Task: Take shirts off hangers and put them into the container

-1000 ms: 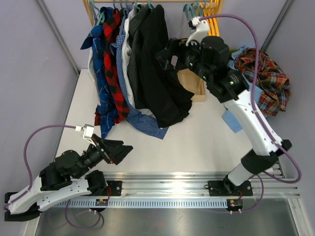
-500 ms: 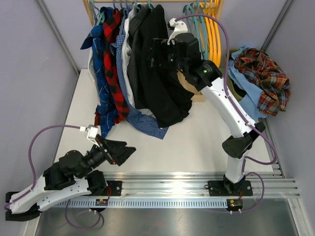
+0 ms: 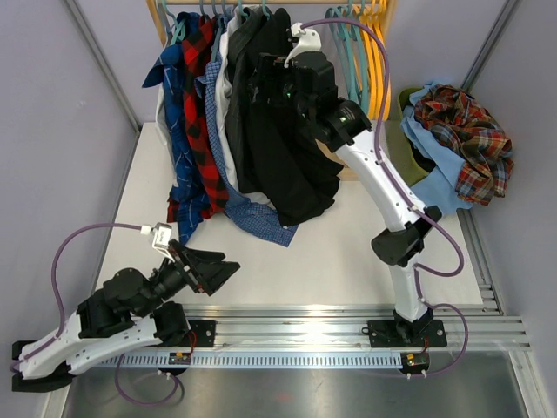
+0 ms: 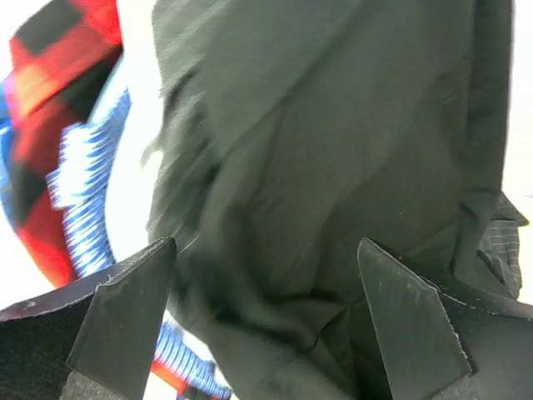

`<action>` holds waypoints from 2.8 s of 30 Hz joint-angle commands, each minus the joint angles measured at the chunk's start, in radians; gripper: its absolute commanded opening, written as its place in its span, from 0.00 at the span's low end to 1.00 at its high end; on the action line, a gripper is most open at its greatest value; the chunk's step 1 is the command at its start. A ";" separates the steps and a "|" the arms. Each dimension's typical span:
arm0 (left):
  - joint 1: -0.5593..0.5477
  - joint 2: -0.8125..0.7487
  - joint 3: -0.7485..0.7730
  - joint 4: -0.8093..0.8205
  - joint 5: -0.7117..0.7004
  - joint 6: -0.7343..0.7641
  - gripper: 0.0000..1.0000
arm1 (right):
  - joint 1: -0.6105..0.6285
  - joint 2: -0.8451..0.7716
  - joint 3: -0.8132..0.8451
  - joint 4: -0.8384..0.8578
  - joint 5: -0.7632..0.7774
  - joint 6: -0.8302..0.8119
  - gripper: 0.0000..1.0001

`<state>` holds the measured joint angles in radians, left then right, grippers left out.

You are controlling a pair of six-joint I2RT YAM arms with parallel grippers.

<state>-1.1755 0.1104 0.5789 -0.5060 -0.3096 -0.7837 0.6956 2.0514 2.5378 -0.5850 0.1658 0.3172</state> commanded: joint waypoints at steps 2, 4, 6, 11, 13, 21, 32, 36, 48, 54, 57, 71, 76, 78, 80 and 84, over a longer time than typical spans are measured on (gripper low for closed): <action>-0.003 -0.038 0.004 0.021 0.018 -0.009 0.99 | 0.012 0.071 0.110 0.062 0.176 0.054 0.95; -0.001 -0.060 0.010 -0.003 0.012 -0.012 0.99 | 0.015 0.079 0.115 0.054 0.251 0.056 0.92; -0.003 -0.078 0.006 -0.022 0.004 -0.018 0.99 | 0.025 0.058 0.085 0.056 0.322 0.051 0.91; -0.001 -0.104 -0.017 -0.019 0.001 -0.028 0.99 | 0.056 -0.063 -0.098 0.135 0.443 -0.018 0.87; -0.003 -0.104 -0.027 -0.009 0.007 -0.031 0.99 | 0.062 -0.094 -0.126 0.159 0.494 -0.059 0.85; -0.001 -0.089 -0.030 0.015 0.023 -0.029 0.99 | 0.064 -0.099 -0.080 0.079 0.545 -0.191 0.65; -0.001 -0.104 0.001 -0.045 0.000 -0.026 0.99 | 0.061 -0.014 0.115 -0.219 0.370 -0.254 0.49; -0.001 -0.156 0.015 -0.069 -0.011 -0.028 0.99 | 0.042 -0.017 0.119 -0.294 0.285 -0.260 0.56; -0.001 -0.186 0.041 -0.106 -0.023 -0.031 0.99 | -0.030 0.010 0.113 -0.273 0.241 -0.299 0.55; -0.003 -0.192 0.035 -0.115 -0.022 -0.037 0.99 | -0.051 0.047 0.171 -0.213 0.186 -0.392 0.55; -0.001 -0.195 0.032 -0.112 -0.023 -0.035 0.99 | -0.082 0.044 0.141 -0.184 0.121 -0.397 0.59; -0.001 -0.206 0.027 -0.120 -0.020 -0.046 0.99 | -0.139 -0.071 -0.134 0.089 -0.241 -0.346 0.63; -0.001 -0.212 0.022 -0.124 -0.020 -0.048 0.99 | -0.139 -0.108 -0.156 0.146 -0.264 -0.336 0.62; -0.001 -0.212 0.021 -0.118 -0.019 -0.046 0.99 | -0.139 -0.096 -0.125 0.122 -0.255 -0.340 0.61; -0.003 -0.209 0.019 -0.115 -0.017 -0.043 0.99 | -0.139 -0.106 -0.140 0.145 -0.253 -0.340 0.60; -0.003 -0.210 0.018 -0.120 -0.017 -0.046 0.99 | -0.133 -0.184 -0.220 0.214 -0.259 -0.326 0.61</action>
<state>-1.1755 0.0128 0.5831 -0.6464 -0.3256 -0.8223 0.5564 1.9808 2.3306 -0.4973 -0.0666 -0.0216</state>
